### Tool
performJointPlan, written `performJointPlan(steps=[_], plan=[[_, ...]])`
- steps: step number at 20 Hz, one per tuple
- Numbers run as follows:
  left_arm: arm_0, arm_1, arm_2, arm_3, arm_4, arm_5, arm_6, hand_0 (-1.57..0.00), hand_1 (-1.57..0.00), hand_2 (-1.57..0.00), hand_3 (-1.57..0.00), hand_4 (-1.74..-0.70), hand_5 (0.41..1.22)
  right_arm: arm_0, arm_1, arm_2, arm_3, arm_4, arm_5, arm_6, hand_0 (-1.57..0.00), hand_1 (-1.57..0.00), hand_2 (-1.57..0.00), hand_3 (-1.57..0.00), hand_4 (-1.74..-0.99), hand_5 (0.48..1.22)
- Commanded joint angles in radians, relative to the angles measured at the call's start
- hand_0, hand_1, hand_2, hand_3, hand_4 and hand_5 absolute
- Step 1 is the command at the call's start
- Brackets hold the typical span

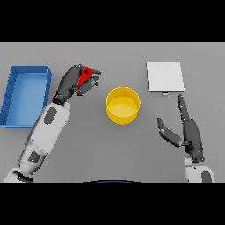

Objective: Pick up the red beaker and tilt it to pour out 1 green nut into yellow bowl. Pick up the yellow bowl and place it on the metallic measuring scale.

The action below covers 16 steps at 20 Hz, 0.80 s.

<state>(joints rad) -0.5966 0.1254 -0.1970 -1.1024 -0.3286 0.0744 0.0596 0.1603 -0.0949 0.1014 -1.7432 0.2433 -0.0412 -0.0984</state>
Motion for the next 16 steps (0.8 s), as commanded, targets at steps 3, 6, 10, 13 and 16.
performJointPlan(steps=[3,6,10,13,16], plan=[[-0.014,0.013,-0.048,-0.019,-0.044,0.002,0.063,-1.57,-1.57,-1.57,-1.56,-1.73,1.114,-0.007,0.008,0.006,0.008,0.004,-0.002,0.005,0.00,0.00,0.00,0.00,-1.254,0.680],[-0.049,0.060,-0.145,-0.020,-0.164,-0.011,0.153,-1.57,-1.57,-1.57,-1.57,-1.74,1.131,-0.003,0.007,0.003,-0.003,0.002,-0.004,0.008,0.00,0.00,0.00,0.00,-1.252,0.685],[-0.120,0.110,-0.297,-0.011,-0.338,-0.054,0.230,-1.57,-1.57,-1.57,-1.57,-1.74,1.145,0.007,0.011,0.010,-0.021,-0.002,0.003,0.010,0.00,0.00,0.00,0.00,-1.262,0.694],[-0.185,0.143,-0.366,0.014,-0.404,-0.105,0.222,-1.57,-1.57,-1.57,-1.57,-1.74,1.182,0.012,0.016,0.018,-0.017,0.004,0.005,0.018,0.00,0.00,0.00,0.00,-1.274,0.702],[-0.239,0.159,-0.431,0.039,-0.460,-0.151,0.203,-1.57,-1.57,-1.57,-1.57,-1.65,1.201,0.016,0.016,0.018,-0.027,0.002,0.008,0.022,0.00,0.00,0.00,0.00,-1.284,0.705]])
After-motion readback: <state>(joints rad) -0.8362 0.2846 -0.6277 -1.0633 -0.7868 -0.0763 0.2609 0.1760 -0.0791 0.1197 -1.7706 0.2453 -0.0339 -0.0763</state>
